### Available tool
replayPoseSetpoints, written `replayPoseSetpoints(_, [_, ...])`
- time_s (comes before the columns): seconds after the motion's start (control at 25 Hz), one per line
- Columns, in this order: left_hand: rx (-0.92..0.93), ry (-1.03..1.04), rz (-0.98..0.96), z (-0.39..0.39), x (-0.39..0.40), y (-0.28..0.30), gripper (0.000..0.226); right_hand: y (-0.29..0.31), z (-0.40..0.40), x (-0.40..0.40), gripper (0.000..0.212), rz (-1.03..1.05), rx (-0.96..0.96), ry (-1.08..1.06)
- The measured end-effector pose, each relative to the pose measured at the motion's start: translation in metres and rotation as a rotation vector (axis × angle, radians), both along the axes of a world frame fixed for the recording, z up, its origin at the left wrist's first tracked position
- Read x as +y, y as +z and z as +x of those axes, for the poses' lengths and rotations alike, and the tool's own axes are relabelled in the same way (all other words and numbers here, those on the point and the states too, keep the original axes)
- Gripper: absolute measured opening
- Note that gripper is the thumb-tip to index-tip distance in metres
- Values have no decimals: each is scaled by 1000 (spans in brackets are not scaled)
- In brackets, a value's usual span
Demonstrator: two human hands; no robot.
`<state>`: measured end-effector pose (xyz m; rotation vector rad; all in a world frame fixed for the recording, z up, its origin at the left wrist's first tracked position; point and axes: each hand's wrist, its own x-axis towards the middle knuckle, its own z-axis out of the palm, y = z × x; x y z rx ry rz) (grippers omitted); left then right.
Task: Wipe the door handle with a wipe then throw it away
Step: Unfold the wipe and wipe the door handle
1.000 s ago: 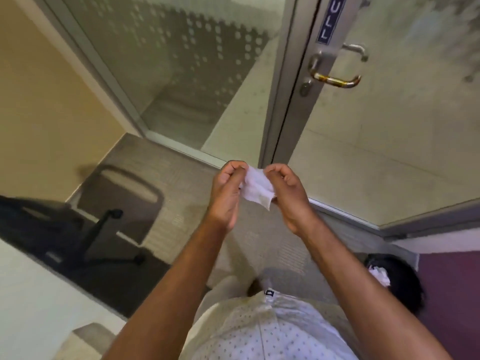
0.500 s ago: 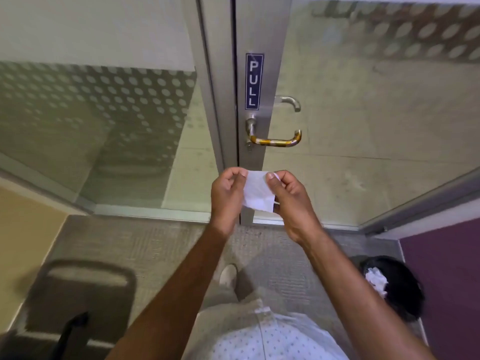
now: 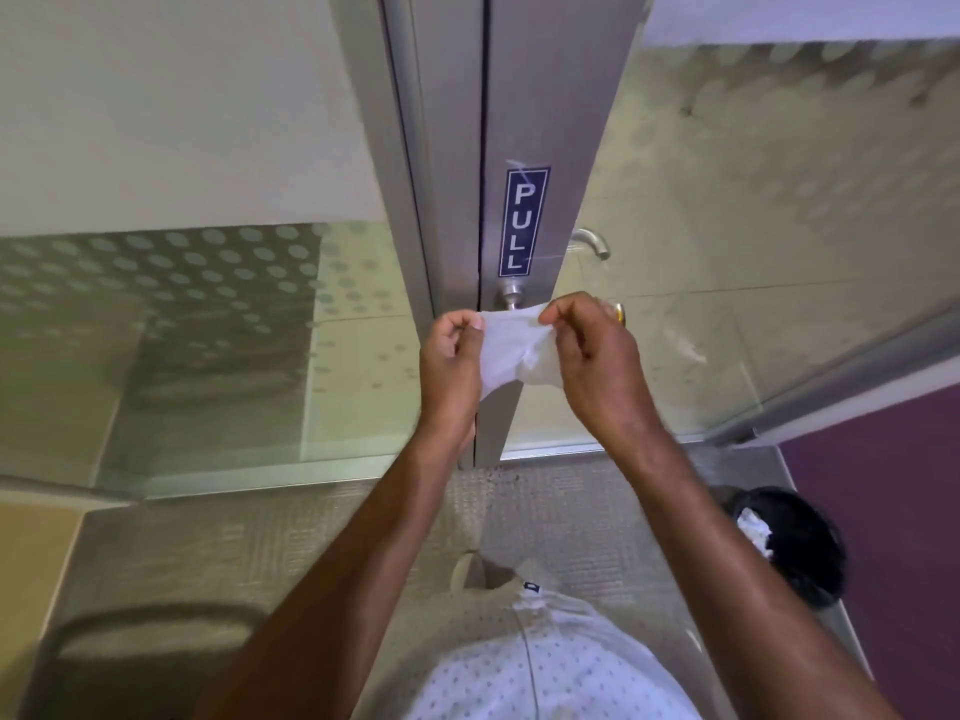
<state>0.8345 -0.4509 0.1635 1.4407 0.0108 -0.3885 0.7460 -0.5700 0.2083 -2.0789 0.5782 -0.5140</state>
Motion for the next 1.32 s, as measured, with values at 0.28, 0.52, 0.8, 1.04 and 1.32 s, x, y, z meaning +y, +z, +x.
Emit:
replayPoseSetpoints(0.28, [35,102,59,-1,-8,-23,14,-6,14,17,34,-782,404,-101])
replayPoseSetpoints(0.52, [-425,45,324,-2,10,-21,15,-17,36,45,32,-891,620,-81])
replayPoseSetpoints(0.8, [-1346,44,719,27,16,7,30,-19,53,50,28,-858,720,-64])
replayPoseSetpoints(1.04, [-1649,47,836,64,1,36,48,-15,57,34,22,-862,680,28])
replayPoseSetpoints(1.32, [-1697,201,937,84,-19,55,58,-34,48,36,42,-792,495,-84])
